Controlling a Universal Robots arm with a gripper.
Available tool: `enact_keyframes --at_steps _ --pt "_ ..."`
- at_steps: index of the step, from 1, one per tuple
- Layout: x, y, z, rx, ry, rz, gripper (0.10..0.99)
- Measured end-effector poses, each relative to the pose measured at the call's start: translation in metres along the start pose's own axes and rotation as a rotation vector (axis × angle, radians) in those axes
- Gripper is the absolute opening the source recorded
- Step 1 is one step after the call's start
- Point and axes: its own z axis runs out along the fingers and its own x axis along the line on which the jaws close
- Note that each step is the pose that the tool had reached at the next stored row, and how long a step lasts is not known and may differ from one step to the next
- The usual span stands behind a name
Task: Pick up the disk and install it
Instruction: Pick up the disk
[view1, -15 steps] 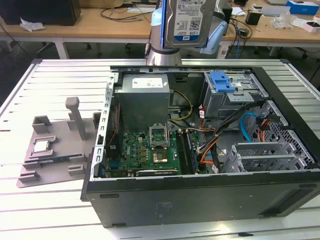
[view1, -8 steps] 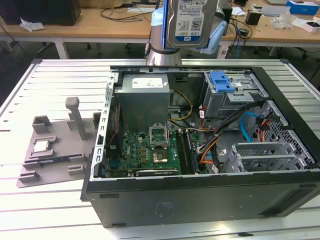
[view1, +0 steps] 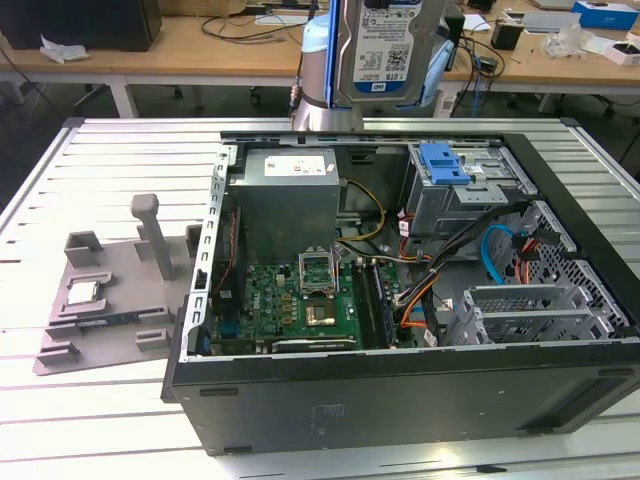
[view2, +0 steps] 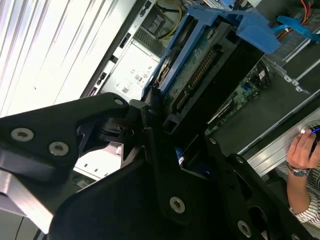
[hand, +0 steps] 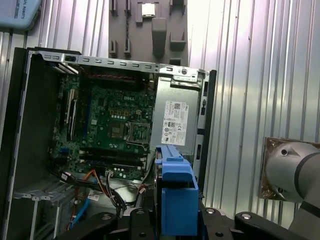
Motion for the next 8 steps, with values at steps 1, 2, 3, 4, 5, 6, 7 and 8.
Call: enact_keyframes --at_steps 1,2,3,4,5,6,7,8 --pt "0.002 0.0002 0.0001 0.0 0.0001 0.0 0.369" --pt "0.0044 0.0005 0.0001 0.0 0.0002 0.0 0.369" --pt "0.0075 0.0008 0.0002 0.0 0.0002 0.0 0.369" --pt "0.0098 0.001 0.0002 0.0 0.0003 0.0 0.369" --pt "0.0124 0.0013 0.0003 0.0 0.0003 0.0 0.369" --pt "0.0163 0.0017 0.0004 0.0 0.0003 0.0 0.369" --pt "0.0186 0.002 0.0004 0.0 0.0003 0.0 0.369" --pt "0.0204 0.0022 0.0004 0.0 0.0003 0.0 0.369"
